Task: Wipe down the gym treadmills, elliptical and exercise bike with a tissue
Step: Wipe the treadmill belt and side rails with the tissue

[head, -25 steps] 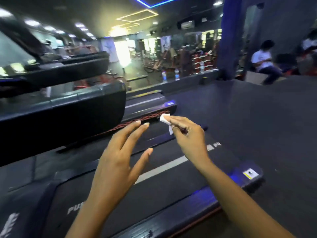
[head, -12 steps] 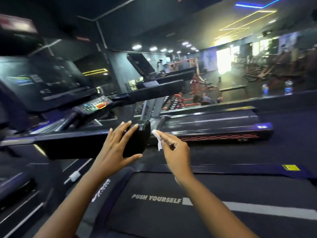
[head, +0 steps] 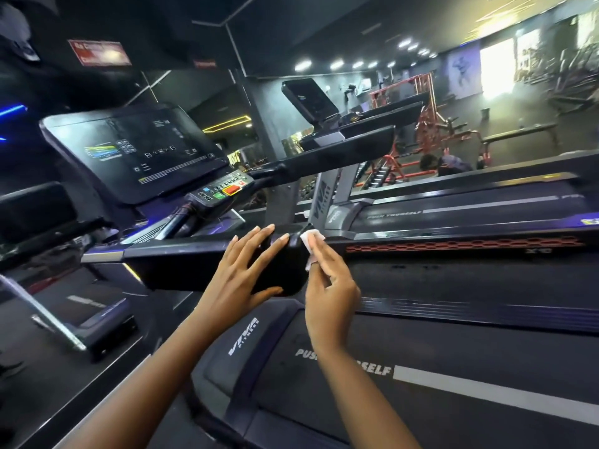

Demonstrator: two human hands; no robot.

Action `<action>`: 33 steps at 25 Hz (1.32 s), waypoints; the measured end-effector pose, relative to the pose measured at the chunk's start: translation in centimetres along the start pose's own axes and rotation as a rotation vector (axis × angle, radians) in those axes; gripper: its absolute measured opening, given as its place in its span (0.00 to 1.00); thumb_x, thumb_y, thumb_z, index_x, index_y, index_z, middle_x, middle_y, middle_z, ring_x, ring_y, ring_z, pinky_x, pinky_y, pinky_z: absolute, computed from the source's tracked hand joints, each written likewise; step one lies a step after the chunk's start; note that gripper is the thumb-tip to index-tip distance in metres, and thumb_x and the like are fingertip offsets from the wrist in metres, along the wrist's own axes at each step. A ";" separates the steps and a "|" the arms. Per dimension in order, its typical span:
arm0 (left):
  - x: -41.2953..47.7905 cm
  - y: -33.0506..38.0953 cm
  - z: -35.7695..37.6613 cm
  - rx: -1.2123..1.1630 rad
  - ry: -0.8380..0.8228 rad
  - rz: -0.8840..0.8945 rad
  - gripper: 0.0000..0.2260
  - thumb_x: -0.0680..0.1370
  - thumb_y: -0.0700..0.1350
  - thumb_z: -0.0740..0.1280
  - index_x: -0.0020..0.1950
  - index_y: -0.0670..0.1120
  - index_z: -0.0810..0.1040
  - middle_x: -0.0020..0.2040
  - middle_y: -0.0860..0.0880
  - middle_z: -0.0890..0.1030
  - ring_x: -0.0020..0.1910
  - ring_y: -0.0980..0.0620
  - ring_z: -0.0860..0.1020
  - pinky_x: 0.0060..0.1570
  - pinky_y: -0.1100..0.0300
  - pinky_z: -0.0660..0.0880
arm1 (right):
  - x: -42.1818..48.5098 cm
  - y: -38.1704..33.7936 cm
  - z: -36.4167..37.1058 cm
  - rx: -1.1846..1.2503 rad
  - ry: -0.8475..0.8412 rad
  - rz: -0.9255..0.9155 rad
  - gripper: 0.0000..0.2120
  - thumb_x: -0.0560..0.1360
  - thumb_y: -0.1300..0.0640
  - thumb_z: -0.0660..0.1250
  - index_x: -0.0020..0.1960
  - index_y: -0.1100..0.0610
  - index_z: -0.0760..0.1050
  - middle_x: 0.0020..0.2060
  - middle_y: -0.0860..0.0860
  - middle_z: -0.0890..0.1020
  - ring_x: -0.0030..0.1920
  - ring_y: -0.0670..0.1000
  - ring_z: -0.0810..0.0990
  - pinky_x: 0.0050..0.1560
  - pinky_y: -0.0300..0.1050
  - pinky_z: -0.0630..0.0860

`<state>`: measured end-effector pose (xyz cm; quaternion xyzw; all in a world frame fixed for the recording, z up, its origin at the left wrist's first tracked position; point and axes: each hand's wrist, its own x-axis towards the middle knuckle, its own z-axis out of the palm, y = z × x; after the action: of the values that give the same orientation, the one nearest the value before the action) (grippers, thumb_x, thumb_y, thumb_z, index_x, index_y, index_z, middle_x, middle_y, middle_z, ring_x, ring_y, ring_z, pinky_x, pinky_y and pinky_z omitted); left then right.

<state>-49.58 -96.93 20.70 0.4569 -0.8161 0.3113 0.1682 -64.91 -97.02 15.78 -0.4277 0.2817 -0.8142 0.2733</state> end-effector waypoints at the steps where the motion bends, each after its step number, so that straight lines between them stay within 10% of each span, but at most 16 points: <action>1: 0.0 -0.2 0.1 0.006 0.008 0.007 0.38 0.73 0.61 0.63 0.78 0.58 0.48 0.75 0.45 0.62 0.73 0.45 0.62 0.70 0.42 0.60 | -0.5 0.4 0.5 -0.005 0.033 -0.031 0.17 0.73 0.71 0.63 0.59 0.61 0.78 0.57 0.53 0.81 0.60 0.41 0.76 0.58 0.30 0.71; 9: 0.0 0.0 0.4 0.014 0.044 0.028 0.38 0.73 0.60 0.63 0.78 0.57 0.47 0.74 0.46 0.60 0.72 0.43 0.62 0.69 0.39 0.62 | -2.5 2.8 0.0 -0.041 0.091 0.001 0.19 0.72 0.73 0.63 0.60 0.61 0.77 0.55 0.51 0.81 0.57 0.44 0.79 0.59 0.46 0.75; 14: 0.0 0.0 0.5 0.019 0.060 0.039 0.41 0.71 0.56 0.69 0.78 0.56 0.49 0.74 0.45 0.61 0.72 0.43 0.61 0.68 0.38 0.63 | 2.5 -0.2 0.3 -0.279 -0.101 -0.309 0.16 0.71 0.70 0.63 0.57 0.60 0.80 0.53 0.52 0.82 0.55 0.45 0.77 0.61 0.33 0.69; 18: 0.1 0.1 0.4 0.030 0.068 0.036 0.45 0.67 0.52 0.76 0.77 0.54 0.53 0.73 0.45 0.61 0.72 0.43 0.61 0.67 0.37 0.63 | 5.0 0.5 0.0 -0.246 -0.176 -0.163 0.18 0.72 0.73 0.62 0.56 0.59 0.80 0.51 0.47 0.82 0.55 0.42 0.78 0.61 0.41 0.73; 23: 0.2 -0.1 0.6 0.029 0.081 0.042 0.36 0.72 0.59 0.65 0.76 0.54 0.54 0.73 0.45 0.61 0.71 0.43 0.62 0.66 0.37 0.65 | 1.7 0.4 0.0 -0.260 -0.099 -0.341 0.16 0.73 0.67 0.61 0.58 0.60 0.79 0.54 0.52 0.81 0.55 0.46 0.78 0.60 0.38 0.72; 33: 0.1 -0.1 0.5 0.006 0.051 0.051 0.38 0.72 0.57 0.68 0.76 0.55 0.52 0.74 0.45 0.60 0.72 0.42 0.62 0.66 0.37 0.65 | -5.0 4.1 0.9 -0.039 0.147 0.037 0.19 0.72 0.74 0.65 0.60 0.60 0.76 0.54 0.54 0.82 0.57 0.43 0.79 0.58 0.41 0.75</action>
<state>-49.59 -97.41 20.41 0.4286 -0.8219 0.3295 0.1795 -60.90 -96.59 10.61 -0.3669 0.3246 -0.8326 0.2583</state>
